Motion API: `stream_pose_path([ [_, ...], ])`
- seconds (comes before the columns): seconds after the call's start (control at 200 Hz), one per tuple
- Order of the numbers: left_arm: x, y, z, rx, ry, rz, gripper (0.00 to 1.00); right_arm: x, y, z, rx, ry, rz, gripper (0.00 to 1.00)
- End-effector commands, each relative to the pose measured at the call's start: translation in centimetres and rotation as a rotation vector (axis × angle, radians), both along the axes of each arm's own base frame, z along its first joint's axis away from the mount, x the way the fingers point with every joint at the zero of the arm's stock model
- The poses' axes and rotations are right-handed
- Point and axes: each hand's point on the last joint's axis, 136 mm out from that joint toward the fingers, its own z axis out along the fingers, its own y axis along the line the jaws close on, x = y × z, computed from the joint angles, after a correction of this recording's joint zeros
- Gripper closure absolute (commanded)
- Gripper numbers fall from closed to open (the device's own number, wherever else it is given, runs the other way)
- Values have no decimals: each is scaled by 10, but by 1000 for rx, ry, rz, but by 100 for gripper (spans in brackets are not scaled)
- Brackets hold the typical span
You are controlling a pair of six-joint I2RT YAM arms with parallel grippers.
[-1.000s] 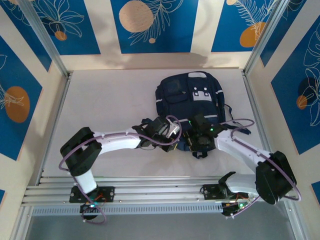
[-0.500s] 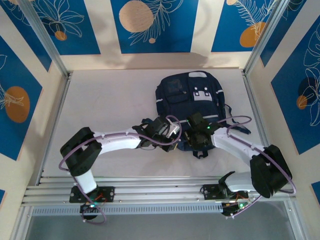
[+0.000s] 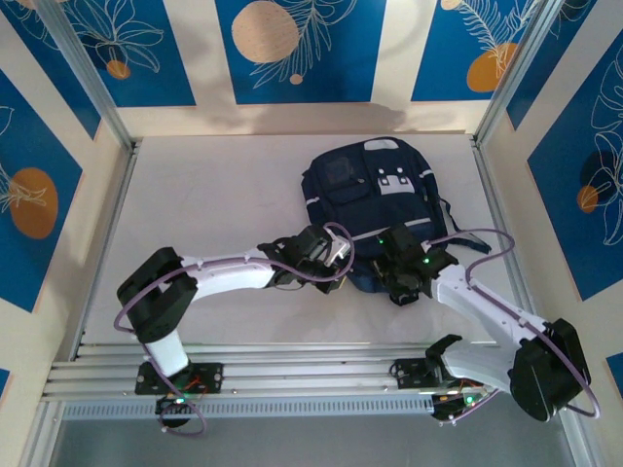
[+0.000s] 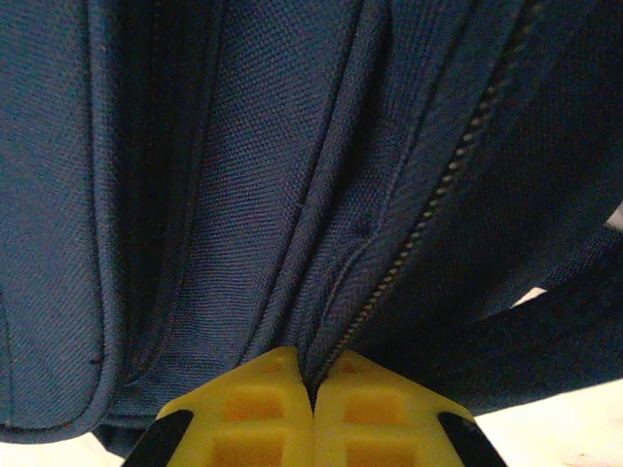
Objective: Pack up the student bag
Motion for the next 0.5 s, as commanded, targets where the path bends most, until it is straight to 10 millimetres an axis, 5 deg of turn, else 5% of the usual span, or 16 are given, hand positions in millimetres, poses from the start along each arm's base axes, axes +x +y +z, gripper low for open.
stream_pose_path([
  [0.0, 16, 13, 6, 39, -29, 49, 100, -17, -28, -9, -108, 38, -1, 100],
  [0.495, 23, 19, 1, 45, -19, 71, 100, -24, -45, -7, -122, 5, 34, 100],
])
